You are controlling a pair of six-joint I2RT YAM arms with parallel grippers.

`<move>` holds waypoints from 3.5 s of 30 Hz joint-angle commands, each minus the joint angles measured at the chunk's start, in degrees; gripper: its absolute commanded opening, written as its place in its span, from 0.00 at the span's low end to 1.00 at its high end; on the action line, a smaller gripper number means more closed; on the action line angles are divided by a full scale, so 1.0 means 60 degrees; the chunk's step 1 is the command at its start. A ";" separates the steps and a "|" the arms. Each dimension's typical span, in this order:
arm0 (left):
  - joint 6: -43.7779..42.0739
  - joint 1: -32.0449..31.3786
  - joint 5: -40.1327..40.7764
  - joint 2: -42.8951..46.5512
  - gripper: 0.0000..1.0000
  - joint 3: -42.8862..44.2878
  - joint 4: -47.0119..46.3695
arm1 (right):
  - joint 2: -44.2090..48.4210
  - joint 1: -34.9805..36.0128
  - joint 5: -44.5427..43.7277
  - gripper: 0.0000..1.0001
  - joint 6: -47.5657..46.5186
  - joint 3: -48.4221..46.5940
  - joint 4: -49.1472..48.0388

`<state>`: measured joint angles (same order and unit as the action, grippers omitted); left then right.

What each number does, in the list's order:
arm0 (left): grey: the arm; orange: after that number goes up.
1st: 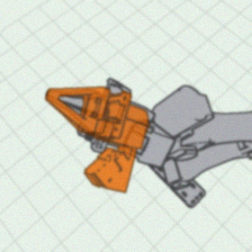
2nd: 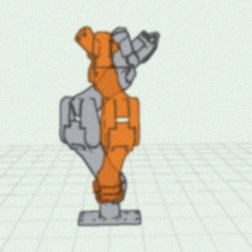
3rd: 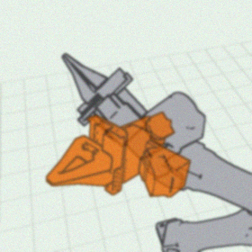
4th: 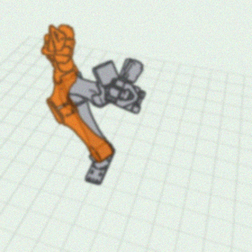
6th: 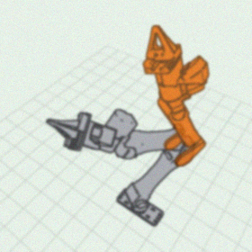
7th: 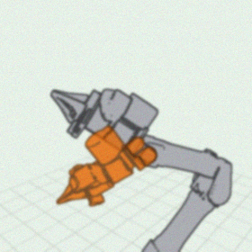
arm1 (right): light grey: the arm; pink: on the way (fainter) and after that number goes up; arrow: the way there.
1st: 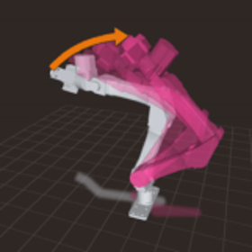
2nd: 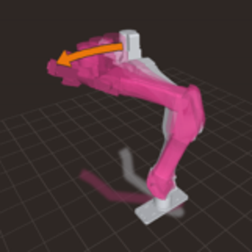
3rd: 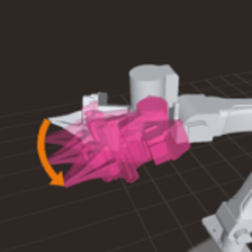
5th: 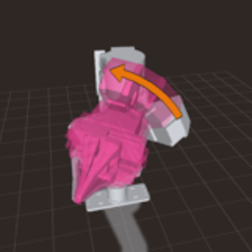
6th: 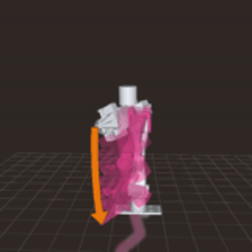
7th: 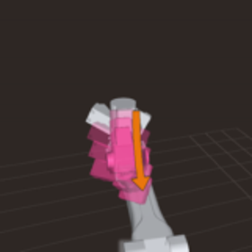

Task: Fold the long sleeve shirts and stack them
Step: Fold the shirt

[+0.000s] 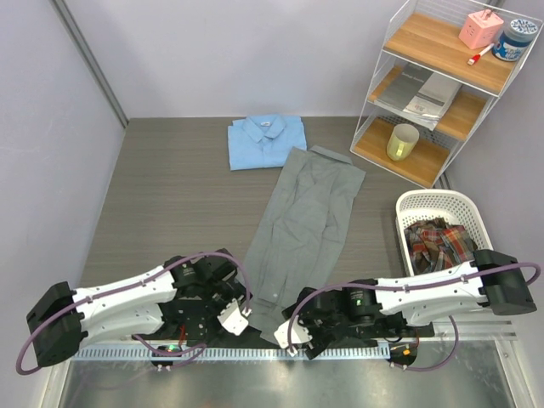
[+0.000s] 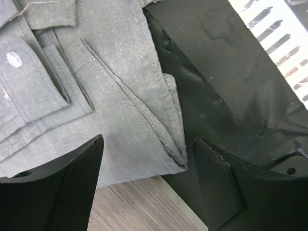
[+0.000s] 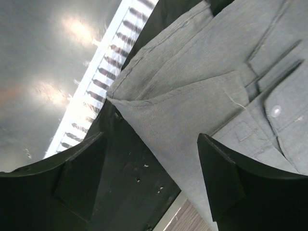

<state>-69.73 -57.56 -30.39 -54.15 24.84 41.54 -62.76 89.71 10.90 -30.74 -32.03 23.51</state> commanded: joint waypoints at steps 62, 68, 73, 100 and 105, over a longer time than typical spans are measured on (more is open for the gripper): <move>-0.0331 0.3778 -0.0913 -0.8904 0.00 0.9526 -0.2117 | -0.2136 -1.0702 0.0630 0.01 -0.3856 -0.3317 0.1297; -0.0185 0.3910 -0.0707 -0.9431 0.00 0.9747 -0.2499 | -0.2825 -1.1173 0.0616 0.01 -0.3856 -0.3538 0.1283; 0.1099 0.3924 -0.0048 -0.9812 0.02 0.9980 -0.3200 | -0.2957 -1.1333 0.0294 0.08 -0.3929 -0.3393 0.1282; 0.5382 0.3720 0.0244 -1.4324 0.48 1.7043 0.1865 | -0.2312 -1.2769 0.0148 0.96 0.0712 -0.5734 0.2835; 0.5674 0.3412 0.0773 -1.4385 0.41 1.6706 0.3124 | -0.2781 -1.2799 0.0220 0.97 0.1066 -0.6175 0.3128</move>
<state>-38.39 -36.99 -28.71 -142.17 125.91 51.44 -78.00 12.99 12.53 -28.40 -65.54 41.15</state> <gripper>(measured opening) 0.444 0.967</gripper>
